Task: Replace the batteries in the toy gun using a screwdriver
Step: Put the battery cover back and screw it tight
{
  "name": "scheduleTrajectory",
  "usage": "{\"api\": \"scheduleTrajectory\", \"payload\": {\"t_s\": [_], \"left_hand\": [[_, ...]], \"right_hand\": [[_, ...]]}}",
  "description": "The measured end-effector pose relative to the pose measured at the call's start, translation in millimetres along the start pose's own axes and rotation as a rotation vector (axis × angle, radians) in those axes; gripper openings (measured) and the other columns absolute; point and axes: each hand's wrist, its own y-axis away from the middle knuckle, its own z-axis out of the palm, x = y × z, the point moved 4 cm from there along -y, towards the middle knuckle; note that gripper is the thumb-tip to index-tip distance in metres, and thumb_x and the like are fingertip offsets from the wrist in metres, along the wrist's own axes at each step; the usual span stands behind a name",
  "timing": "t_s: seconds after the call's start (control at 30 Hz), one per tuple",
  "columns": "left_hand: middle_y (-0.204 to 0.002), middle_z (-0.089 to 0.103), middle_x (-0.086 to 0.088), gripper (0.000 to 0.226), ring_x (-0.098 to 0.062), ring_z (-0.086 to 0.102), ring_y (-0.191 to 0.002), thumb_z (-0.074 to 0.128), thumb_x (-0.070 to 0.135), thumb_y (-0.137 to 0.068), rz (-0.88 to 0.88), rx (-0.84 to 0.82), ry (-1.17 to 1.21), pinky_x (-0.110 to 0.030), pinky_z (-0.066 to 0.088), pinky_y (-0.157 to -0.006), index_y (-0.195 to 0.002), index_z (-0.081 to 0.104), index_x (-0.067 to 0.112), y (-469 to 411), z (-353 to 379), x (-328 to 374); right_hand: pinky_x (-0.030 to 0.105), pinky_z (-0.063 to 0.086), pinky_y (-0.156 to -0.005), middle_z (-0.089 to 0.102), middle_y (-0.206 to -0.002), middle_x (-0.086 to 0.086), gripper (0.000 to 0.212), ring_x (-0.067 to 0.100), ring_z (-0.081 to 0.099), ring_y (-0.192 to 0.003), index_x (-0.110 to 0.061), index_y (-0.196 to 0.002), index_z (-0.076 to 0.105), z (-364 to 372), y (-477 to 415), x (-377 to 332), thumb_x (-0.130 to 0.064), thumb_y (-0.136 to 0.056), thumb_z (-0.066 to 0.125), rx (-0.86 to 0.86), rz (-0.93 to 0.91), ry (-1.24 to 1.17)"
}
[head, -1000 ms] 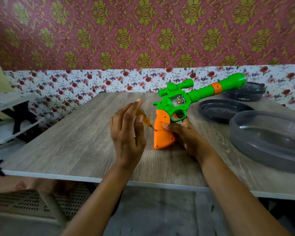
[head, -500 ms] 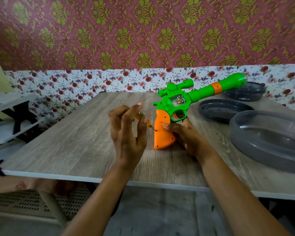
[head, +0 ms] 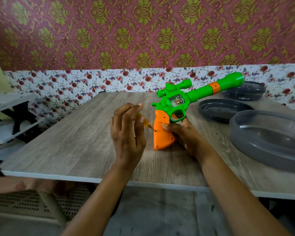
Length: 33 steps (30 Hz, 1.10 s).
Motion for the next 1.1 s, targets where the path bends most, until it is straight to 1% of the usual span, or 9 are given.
{"api": "scheduleTrajectory", "payload": {"t_s": [0.17,0.27,0.33,0.43,0.63,0.77,0.87,0.93,1.1], "left_hand": [[-0.134,0.053,-0.009,0.040,-0.014,0.059,-0.107,0.034,0.010,-0.094,-0.075,-0.057,0.008,-0.034,0.043,-0.085,-0.134,0.036,0.013,-0.2,1.9,2.3],[-0.137,0.046,-0.006,0.035,-0.013,0.052,-0.121,0.037,0.024,-0.098,-0.020,-0.054,-0.007,-0.027,0.038,-0.092,-0.130,0.043,0.012,0.2,1.4,1.7],[-0.126,0.045,-0.006,0.030,-0.002,0.044,-0.115,0.042,0.032,-0.098,-0.005,-0.014,-0.011,-0.037,0.046,-0.083,-0.122,0.049,0.015,0.2,-0.4,0.1],[-0.105,0.045,-0.002,0.018,-0.015,0.048,-0.096,0.050,0.025,-0.095,-0.010,0.037,-0.031,-0.048,0.047,-0.067,-0.111,0.054,0.017,0.6,-3.6,-1.8],[-0.123,0.060,-0.005,0.038,-0.003,0.051,-0.104,0.037,0.012,-0.094,-0.095,-0.013,-0.054,-0.021,0.035,-0.086,-0.132,0.038,0.011,-0.1,0.9,0.6],[-0.135,0.051,-0.007,0.035,0.000,0.044,-0.122,0.039,0.018,-0.096,-0.074,0.001,-0.029,-0.025,0.038,-0.093,-0.131,0.043,0.010,1.1,-0.8,-1.0],[-0.114,0.050,-0.002,0.028,-0.013,0.049,-0.104,0.041,0.028,-0.098,-0.035,0.012,-0.020,-0.033,0.045,-0.080,-0.121,0.051,0.015,1.1,-1.0,-3.8],[-0.102,0.054,0.002,0.023,-0.017,0.051,-0.090,0.041,0.029,-0.099,-0.005,0.020,-0.045,-0.028,0.039,-0.075,-0.116,0.052,0.017,1.2,-1.1,-3.5],[-0.112,0.057,0.007,0.032,0.002,0.044,-0.097,0.034,0.026,-0.099,-0.103,-0.002,0.005,-0.033,0.042,-0.076,-0.129,0.041,0.019,1.3,0.2,-2.7]], "right_hand": [[0.035,0.058,-0.068,0.063,-0.121,0.007,0.068,0.021,0.067,-0.099,-0.022,-0.136,0.036,-1.0,0.0,0.8,-0.007,-0.078,0.069,0.006,0.017,0.015],[0.038,0.058,-0.072,0.063,-0.121,0.008,0.071,0.023,0.067,-0.100,-0.021,-0.136,0.036,-1.5,-1.0,1.6,-0.007,-0.076,0.071,0.007,0.016,0.007],[0.037,0.058,-0.073,0.064,-0.119,0.008,0.073,0.022,0.067,-0.100,-0.020,-0.135,0.037,-1.5,-1.7,1.7,-0.007,-0.074,0.073,-0.003,0.005,-0.001],[0.038,0.057,-0.073,0.065,-0.116,0.006,0.073,0.022,0.067,-0.100,-0.020,-0.136,0.035,-1.4,-1.8,2.2,-0.007,-0.074,0.071,-0.003,0.006,-0.006],[0.041,0.058,-0.074,0.063,-0.119,0.009,0.069,0.023,0.066,-0.098,-0.019,-0.136,0.036,-1.7,-2.6,2.9,-0.005,-0.077,0.069,0.016,0.025,0.006],[0.042,0.056,-0.079,0.063,-0.120,0.010,0.068,0.023,0.066,-0.099,-0.017,-0.136,0.036,-1.9,-3.0,3.0,-0.002,-0.077,0.068,0.022,0.017,-0.007],[0.044,0.056,-0.081,0.062,-0.122,0.010,0.075,0.024,0.065,-0.102,-0.019,-0.136,0.035,-2.4,-3.0,3.4,-0.006,-0.073,0.073,0.009,0.017,-0.014],[0.046,0.054,-0.085,0.061,-0.124,0.010,0.077,0.026,0.064,-0.105,-0.020,-0.137,0.034,-2.5,-3.0,3.6,-0.007,-0.072,0.074,0.002,0.017,-0.002],[0.046,0.055,-0.083,0.062,-0.124,0.011,0.077,0.026,0.065,-0.104,-0.018,-0.137,0.036,-3.9,-5.0,5.9,-0.007,-0.071,0.074,0.010,0.023,-0.004]]}}
